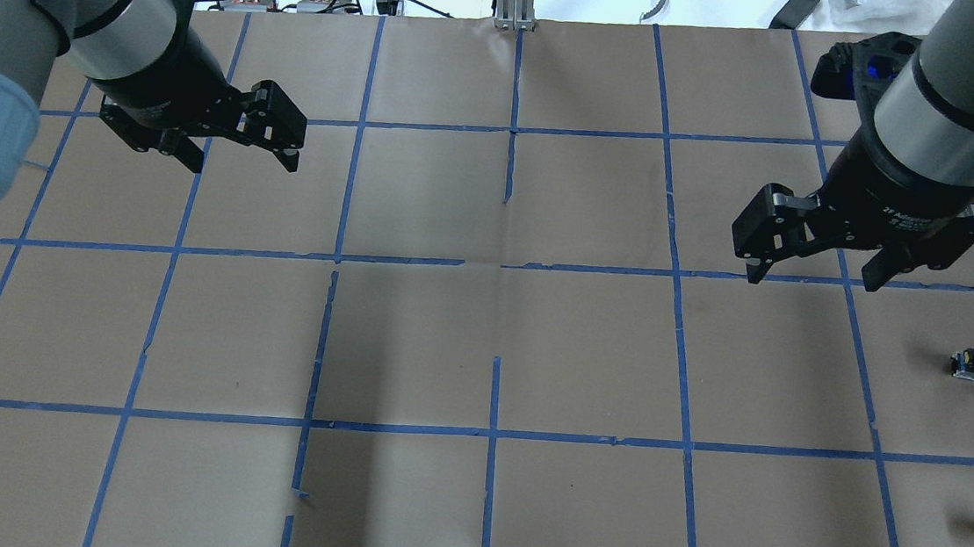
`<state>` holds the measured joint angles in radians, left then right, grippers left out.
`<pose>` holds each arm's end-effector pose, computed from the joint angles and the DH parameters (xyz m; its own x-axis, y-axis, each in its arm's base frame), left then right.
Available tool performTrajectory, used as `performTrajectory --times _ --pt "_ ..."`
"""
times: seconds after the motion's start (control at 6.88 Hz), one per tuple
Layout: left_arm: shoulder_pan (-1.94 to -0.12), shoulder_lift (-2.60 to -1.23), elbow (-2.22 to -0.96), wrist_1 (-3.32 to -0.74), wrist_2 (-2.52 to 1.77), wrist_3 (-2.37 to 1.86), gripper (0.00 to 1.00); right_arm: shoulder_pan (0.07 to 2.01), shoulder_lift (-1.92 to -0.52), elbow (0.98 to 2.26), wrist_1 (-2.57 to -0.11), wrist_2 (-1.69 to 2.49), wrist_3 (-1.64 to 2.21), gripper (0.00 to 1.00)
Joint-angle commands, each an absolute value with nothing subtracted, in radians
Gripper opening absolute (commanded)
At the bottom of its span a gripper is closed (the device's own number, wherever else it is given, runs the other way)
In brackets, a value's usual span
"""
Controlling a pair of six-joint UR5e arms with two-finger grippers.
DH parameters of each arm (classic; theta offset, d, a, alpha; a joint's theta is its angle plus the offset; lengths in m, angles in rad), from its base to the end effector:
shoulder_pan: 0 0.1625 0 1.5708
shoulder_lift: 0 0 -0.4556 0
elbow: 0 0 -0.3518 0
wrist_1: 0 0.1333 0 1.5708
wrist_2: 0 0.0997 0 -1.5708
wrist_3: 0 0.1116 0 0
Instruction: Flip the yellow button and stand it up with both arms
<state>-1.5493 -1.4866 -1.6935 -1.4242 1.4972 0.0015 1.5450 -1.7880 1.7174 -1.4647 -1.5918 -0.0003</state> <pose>-0.1324 -0.4273 0.5030 -0.9973 -0.0120 0.0729 -0.0199 0.9940 -0.1080 0.1219 -0.3517 0.5172 -0.9995 0.0247 0.0210 0.0255 0.9990 0.0355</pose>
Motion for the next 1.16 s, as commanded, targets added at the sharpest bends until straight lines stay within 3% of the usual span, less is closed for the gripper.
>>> performTrajectory --times 0.0,1.02 --pt "-1.549 -1.485 -1.694 -1.424 1.496 0.003 1.0 1.545 -1.754 1.709 -1.479 -1.595 -0.015 1.0" --pt "-1.551 -1.485 -1.694 -1.425 1.496 0.003 1.0 1.54 -1.749 1.706 -1.505 -1.583 -0.017 1.0"
